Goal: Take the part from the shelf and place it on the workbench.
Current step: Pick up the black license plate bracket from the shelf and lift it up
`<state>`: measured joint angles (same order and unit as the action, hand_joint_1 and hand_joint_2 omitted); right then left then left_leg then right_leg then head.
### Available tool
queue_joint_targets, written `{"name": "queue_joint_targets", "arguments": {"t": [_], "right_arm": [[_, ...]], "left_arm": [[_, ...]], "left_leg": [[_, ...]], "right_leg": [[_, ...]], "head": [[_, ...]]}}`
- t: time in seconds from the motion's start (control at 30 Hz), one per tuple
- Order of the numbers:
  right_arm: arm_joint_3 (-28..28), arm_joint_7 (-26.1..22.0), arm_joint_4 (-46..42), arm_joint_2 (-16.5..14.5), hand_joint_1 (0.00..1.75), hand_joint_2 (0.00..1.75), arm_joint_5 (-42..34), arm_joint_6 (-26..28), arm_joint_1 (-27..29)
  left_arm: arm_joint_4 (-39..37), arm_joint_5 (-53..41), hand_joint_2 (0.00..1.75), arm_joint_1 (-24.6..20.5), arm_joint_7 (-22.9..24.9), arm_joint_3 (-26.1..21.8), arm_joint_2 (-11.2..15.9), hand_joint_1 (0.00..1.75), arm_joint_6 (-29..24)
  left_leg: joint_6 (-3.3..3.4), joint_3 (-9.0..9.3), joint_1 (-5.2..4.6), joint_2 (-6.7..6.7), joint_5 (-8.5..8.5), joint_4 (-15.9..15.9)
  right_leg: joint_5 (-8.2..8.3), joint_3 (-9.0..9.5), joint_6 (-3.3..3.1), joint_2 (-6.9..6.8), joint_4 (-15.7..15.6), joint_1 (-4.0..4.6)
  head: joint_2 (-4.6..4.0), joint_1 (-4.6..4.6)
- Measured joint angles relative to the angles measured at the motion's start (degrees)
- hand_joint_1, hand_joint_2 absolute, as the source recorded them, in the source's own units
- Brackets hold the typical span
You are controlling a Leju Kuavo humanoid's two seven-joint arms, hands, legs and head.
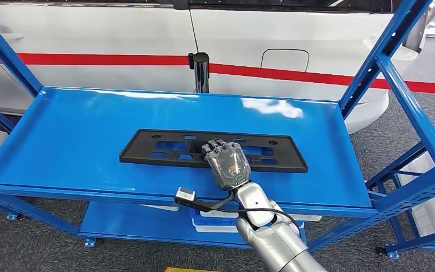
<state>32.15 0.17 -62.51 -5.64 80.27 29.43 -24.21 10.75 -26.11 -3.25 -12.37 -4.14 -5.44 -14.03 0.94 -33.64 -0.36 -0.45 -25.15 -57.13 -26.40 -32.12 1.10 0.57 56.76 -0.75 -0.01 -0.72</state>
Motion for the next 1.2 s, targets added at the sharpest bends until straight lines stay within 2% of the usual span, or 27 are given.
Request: {"name": "queue_joint_targets", "arguments": {"t": [0.13,0.27,0.4,0.47,0.6,0.63,0.7,0.83,1.0,1.2], "right_arm": [[-1.02,-4.62,-1.21,0.0,1.75,1.75,-8.59,1.89,-0.06],[-3.31,-12.26,-5.79,0.02,1.75,1.75,-23.72,5.05,-0.38],[-5.41,-15.81,-10.36,0.25,1.75,1.75,-33.18,5.28,-0.9],[-6.43,-19.08,-12.92,0.43,1.75,1.75,-42.8,3.64,-0.69],[-9.45,-25.31,-19.49,0.98,1.75,1.75,-72.45,-6.33,-0.75],[-10.35,-25.93,-21.08,1.13,1.75,1.75,-77.55,-7.86,-0.76],[-11.85,-26.12,-23.74,1.46,1.75,1.75,-81.44,-9.12,-0.79],[-13.02,-26.11,-26.58,1.92,1.75,1.75,-80.44,-9.8,-0.73],[-13.41,-25.86,-27.66,2.12,1.75,1.75,-82.67,-11.34,-0.91],[-13.27,-26.28,-29.05,2.15,1.75,1.75,-84.92,-14.03,-0.53]], "left_arm": [[0.0,-0.27,0.0,0.0,-0.16,-0.42,0.0,0.0,-0.62],[0.0,-0.25,0.0,0.0,-1.33,-0.95,0.0,0.0,-1.64],[0.0,-0.21,0.0,0.0,-2.38,-1.7,0.0,0.0,-2.3],[0.0,-0.1,0.0,0.04,-3.29,-2.03,0.0,0.0,-2.66],[0.01,0.82,0.0,-0.24,-4.14,-3.04,-0.08,0.0,-2.43],[0.02,0.97,0.0,-0.46,-3.9,-3.32,-0.16,0.0,-2.34],[0.05,0.99,0.0,-1.01,-3.29,-3.61,-0.33,0.0,-2.29],[0.11,1.0,1.75,-1.87,-2.99,-4.15,-0.62,0.0,-2.27],[0.36,1.86,1.75,-3.23,-1.36,-4.98,-1.26,0.0,-2.16],[1.51,3.07,1.75,-9.51,2.97,-6.23,-2.89,0.0,-1.92]], "left_leg": [[0.0,0.03,0.07,0.0,0.0,0.0],[-0.01,0.05,0.13,0.01,0.0,0.0],[-0.01,0.09,0.13,0.02,0.0,0.0],[-0.01,0.07,0.13,0.01,0.0,0.0],[-0.01,0.07,0.13,0.0,0.0,-0.01],[-0.01,0.06,0.12,-0.01,0.0,-0.01],[0.0,0.04,0.12,-0.04,0.0,-0.01],[0.0,0.04,0.11,0.0,0.0,-0.01],[0.0,0.03,0.12,-0.02,0.01,-0.01],[0.07,0.02,0.13,-0.07,0.09,-0.02]], "right_leg": [[0.0,-0.01,0.0,0.0,0.0,0.0],[0.0,-0.01,0.0,0.01,0.0,0.01],[0.0,0.01,0.0,0.01,0.0,0.01],[0.0,0.01,0.0,0.0,0.0,0.01],[0.0,0.0,0.0,-0.01,0.0,0.0],[0.0,0.0,0.0,-0.03,0.0,0.0],[0.0,0.01,0.0,-0.07,0.0,0.0],[0.01,0.01,0.01,-0.05,0.0,0.0],[0.01,-0.02,0.01,-0.08,0.0,0.01],[0.03,0.03,0.03,-0.15,0.01,0.01]], "head": [[0.01,0.0],[-0.01,0.01],[0.0,0.01],[0.01,0.01],[0.0,0.01],[0.01,0.02],[0.0,0.02],[-0.01,0.0],[0.01,-0.01],[0.0,0.02]]}}
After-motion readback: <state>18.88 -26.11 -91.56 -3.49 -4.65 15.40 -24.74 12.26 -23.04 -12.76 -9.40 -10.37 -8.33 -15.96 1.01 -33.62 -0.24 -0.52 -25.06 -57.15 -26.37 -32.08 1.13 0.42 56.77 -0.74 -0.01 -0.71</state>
